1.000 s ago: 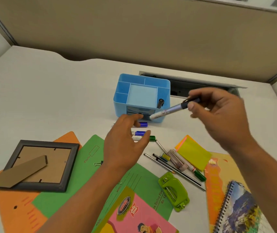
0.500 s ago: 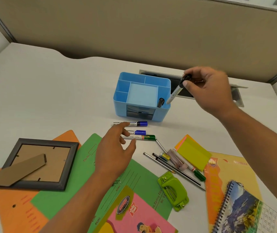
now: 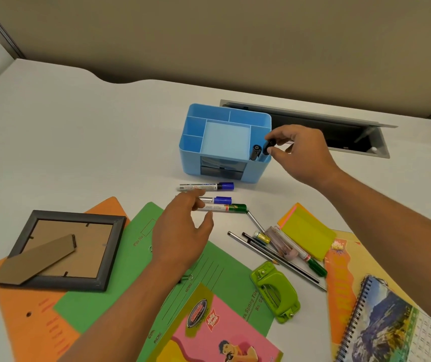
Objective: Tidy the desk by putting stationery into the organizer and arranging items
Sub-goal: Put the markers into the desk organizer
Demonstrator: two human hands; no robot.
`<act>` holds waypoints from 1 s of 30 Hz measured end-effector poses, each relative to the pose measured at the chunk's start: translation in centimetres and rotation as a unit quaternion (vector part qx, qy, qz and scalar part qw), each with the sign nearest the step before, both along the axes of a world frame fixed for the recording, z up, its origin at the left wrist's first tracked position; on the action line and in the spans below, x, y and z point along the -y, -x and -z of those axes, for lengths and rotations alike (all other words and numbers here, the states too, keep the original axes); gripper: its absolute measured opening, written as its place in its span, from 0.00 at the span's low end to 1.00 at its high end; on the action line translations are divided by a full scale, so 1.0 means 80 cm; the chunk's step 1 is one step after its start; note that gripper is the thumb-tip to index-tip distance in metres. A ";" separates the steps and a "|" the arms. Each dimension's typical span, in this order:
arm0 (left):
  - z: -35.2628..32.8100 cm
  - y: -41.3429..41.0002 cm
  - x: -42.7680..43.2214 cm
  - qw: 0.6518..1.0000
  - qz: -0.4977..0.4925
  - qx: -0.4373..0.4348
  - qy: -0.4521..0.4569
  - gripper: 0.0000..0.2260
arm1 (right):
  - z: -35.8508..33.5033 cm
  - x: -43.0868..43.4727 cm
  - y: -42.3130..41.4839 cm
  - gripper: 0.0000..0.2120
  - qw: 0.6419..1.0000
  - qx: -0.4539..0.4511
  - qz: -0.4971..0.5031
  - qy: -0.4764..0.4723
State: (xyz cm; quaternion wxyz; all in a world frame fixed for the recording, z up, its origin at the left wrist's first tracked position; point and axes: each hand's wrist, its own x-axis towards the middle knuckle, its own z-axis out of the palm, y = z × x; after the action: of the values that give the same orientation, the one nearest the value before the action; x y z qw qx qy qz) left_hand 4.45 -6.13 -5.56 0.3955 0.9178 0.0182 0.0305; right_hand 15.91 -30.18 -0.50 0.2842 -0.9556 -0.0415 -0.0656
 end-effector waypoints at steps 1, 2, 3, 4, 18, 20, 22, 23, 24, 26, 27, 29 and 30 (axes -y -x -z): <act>0.002 0.001 -0.001 1.000 -0.001 0.000 -0.008 0.19 | 0.002 0.001 0.000 0.12 1.000 0.001 0.004 0.006; 0.005 0.001 -0.003 1.000 0.000 -0.001 -0.015 0.19 | 0.004 0.001 0.001 0.12 1.000 0.000 0.005 0.008; 0.007 0.002 -0.004 1.000 0.001 -0.001 -0.021 0.19 | 0.006 0.001 0.001 0.12 1.000 0.000 0.006 0.007; 0.010 0.002 -0.006 1.000 0.002 0.000 -0.025 0.19 | 0.008 0.001 0.001 0.12 1.000 0.000 0.007 0.006; 0.021 -0.009 0.003 0.997 0.027 0.012 -0.075 0.16 | 0.013 0.007 0.021 0.20 1.000 -0.017 0.002 -0.013; 0.023 -0.016 0.006 0.992 0.049 0.019 -0.115 0.13 | 0.017 0.012 0.031 0.19 0.999 -0.009 0.039 -0.024; 0.026 -0.023 0.008 0.987 0.061 0.024 -0.149 0.12 | 0.023 0.017 0.050 0.17 0.996 0.004 0.078 -0.035; 0.028 -0.027 0.008 0.984 0.062 0.022 -0.163 0.11 | 0.028 0.019 0.062 0.15 0.996 0.008 0.084 -0.025; 0.029 -0.031 0.008 0.982 0.064 0.019 -0.177 0.11 | 0.035 0.020 0.076 0.15 0.997 0.007 0.078 -0.007; 0.036 -0.039 0.007 0.975 0.079 0.025 -0.207 0.10 | 0.052 0.021 0.103 0.14 0.998 -0.007 0.052 0.024; 0.040 -0.043 0.006 0.970 0.088 0.029 -0.226 0.09 | 0.060 0.020 0.116 0.13 0.999 -0.017 0.043 0.027; 0.046 -0.049 0.005 0.957 0.105 0.029 -0.269 0.07 | 0.075 0.018 0.136 0.12 0.999 -0.033 0.039 0.010; 0.048 -0.051 0.004 0.951 0.112 0.028 -0.286 0.07 | 0.081 0.016 0.144 0.12 0.998 -0.039 0.041 0.000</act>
State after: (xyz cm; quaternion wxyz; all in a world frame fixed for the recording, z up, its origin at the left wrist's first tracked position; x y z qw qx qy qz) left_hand 8.50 -6.48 -9.38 0.1171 0.9874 -0.1054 0.0156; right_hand 4.38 -31.45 -6.97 0.2829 -0.9583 0.0084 -0.0398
